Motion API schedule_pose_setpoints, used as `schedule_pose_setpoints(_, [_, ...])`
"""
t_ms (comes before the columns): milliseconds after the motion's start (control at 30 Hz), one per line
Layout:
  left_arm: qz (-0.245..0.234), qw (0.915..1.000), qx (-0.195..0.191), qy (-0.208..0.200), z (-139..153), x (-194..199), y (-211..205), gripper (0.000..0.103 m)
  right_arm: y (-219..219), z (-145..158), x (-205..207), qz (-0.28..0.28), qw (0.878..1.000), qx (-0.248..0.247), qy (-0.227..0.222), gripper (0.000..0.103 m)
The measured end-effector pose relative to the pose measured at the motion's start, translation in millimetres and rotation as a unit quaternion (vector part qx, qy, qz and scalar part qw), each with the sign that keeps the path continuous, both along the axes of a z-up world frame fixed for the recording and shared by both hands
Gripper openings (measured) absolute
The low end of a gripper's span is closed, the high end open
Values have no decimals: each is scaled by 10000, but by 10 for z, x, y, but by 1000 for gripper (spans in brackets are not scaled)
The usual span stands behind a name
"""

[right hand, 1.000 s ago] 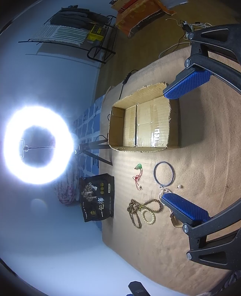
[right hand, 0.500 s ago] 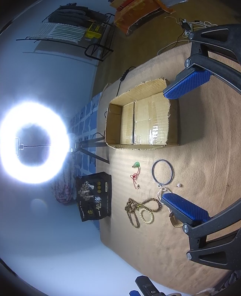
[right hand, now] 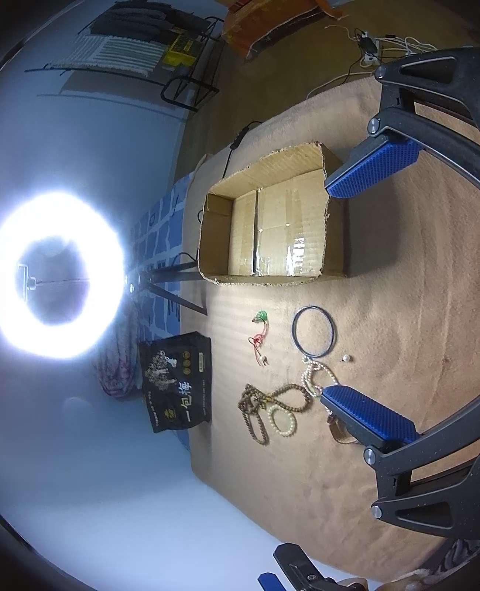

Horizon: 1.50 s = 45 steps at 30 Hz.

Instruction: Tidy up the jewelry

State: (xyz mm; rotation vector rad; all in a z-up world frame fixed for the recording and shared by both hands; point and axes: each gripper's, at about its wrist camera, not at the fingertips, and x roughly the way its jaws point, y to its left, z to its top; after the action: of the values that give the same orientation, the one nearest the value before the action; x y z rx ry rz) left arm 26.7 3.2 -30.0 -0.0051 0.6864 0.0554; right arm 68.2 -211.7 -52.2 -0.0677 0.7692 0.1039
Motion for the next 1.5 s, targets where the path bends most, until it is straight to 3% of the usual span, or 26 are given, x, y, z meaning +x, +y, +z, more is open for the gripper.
schedule_pose_setpoints(267, [-187, 9985, -224, 459, -204, 118, 82, 103, -7, -109, 48, 255, 9981, 172, 535, 92])
schedule_pose_setpoints(333, [-186, 9969, -372, 662, -278, 175, 127, 94, 36, -128, 56, 409, 9971, 175, 620, 92])
schedule_pose_setpoints(467, [-176, 9926, -682, 991, -390, 262, 223, 87, 78, -226, 144, 551, 9949, 308, 781, 87])
schedule_pose_setpoints(667, [-385, 9884, -740, 1268, -489, 388, 189, 69, 188, -376, 326, 916, 9884, 450, 1126, 75])
schedule_pose_setpoints(833, [-597, 9763, -1076, 1780, -712, 564, 113, 50, 277, -533, 407, 1167, 9833, 349, 1351, 61])
schedule_pose_setpoints(1000, [-722, 9681, -1161, 2099, -913, 671, 12, 44, 407, -719, 498, 1440, 9760, 245, 1618, 55])
schedule_pose_setpoints(1133, [-661, 9610, -1294, 2353, -1088, 790, 22, 39, 513, -836, 588, 1576, 9715, 208, 1759, 44])
schedule_pose_setpoints(1500, [-451, 9433, -1660, 2841, -1458, 1004, 102, 29, 579, -1089, 737, 1705, 9646, 65, 2012, 38])
